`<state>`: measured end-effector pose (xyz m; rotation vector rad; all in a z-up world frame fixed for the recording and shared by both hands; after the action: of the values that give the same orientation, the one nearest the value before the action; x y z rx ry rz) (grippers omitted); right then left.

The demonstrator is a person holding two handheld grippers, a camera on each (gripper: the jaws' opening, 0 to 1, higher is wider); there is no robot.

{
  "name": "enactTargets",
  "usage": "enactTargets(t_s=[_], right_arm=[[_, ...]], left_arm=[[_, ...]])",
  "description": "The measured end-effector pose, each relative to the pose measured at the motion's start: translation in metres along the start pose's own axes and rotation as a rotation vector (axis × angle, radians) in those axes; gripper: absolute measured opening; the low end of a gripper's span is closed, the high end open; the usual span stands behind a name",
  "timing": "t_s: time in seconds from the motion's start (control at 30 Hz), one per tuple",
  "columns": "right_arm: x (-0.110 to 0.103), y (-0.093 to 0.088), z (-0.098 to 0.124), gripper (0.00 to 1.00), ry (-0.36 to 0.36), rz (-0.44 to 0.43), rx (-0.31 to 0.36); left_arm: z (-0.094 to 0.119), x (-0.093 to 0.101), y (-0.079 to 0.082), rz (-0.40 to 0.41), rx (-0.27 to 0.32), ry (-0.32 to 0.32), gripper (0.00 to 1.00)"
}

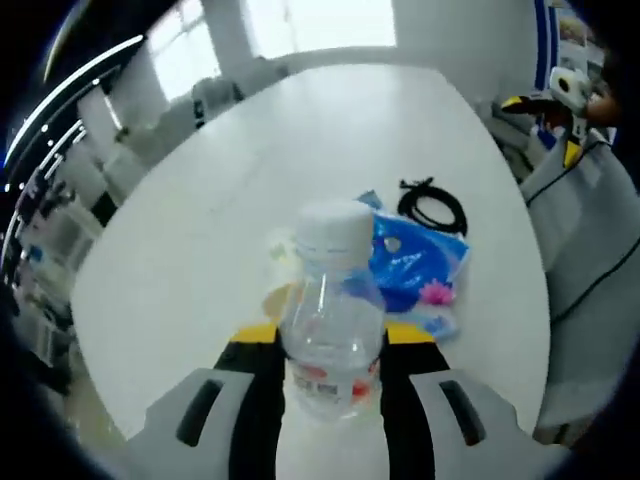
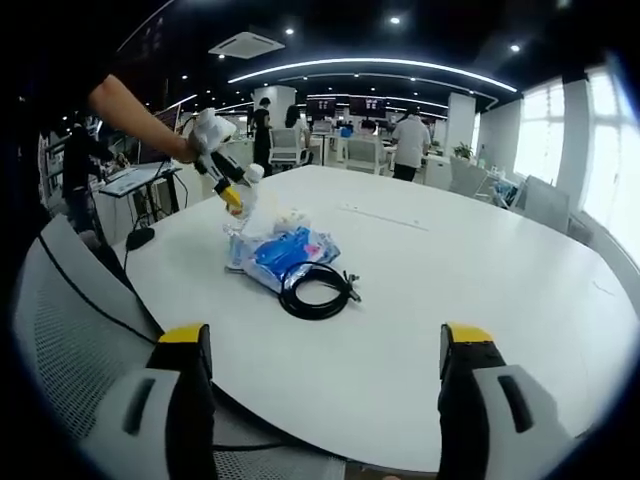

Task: Arrange the tabletop items into an orderly group along one side of the table until the central work area is clear of visible clutter.

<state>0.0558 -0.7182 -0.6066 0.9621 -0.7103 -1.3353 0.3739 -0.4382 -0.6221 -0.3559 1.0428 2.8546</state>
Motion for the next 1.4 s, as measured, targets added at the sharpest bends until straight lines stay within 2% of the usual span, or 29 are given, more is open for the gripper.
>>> enactTargets(t_s=[0.27, 0.43, 0.67, 0.93, 1.4], right_arm=[[0.001, 0.0, 0.0, 0.95, -0.005, 0.0, 0.0], [0.001, 0.0, -0.001, 0.95, -0.004, 0.001, -0.002], [0.001, 0.0, -0.002, 0.94, -0.007, 0.002, -0.004], [0.001, 0.0, -0.002, 0.94, -0.006, 0.004, -0.004], [0.001, -0.001, -0.002, 0.94, -0.001, 0.005, -0.006]], left_arm=[[0.003, -0.001, -0.01, 0.095, 0.042, 0.048, 0.34], [0.005, -0.001, -0.017, 0.155, 0.091, 0.066, 0.34], [0.008, 0.0, -0.024, 0.169, 0.136, 0.088, 0.35], [0.015, 0.003, -0.028, 0.157, 0.136, 0.08, 0.36], [0.024, 0.004, -0.038, 0.136, 0.1, 0.039, 0.37]])
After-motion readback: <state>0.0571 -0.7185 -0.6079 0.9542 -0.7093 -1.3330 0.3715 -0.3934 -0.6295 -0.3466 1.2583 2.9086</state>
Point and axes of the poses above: the point that each gripper's makers call its tool centre point, and the gripper's own axes: z roughly backward along the fingers, x roughly to its right, y roughly out of its top, the point moved 6 cm from there along z, roughly backward along the fingers, and after that the axes turned 12 degrees about -z, right-handed, at the moved point
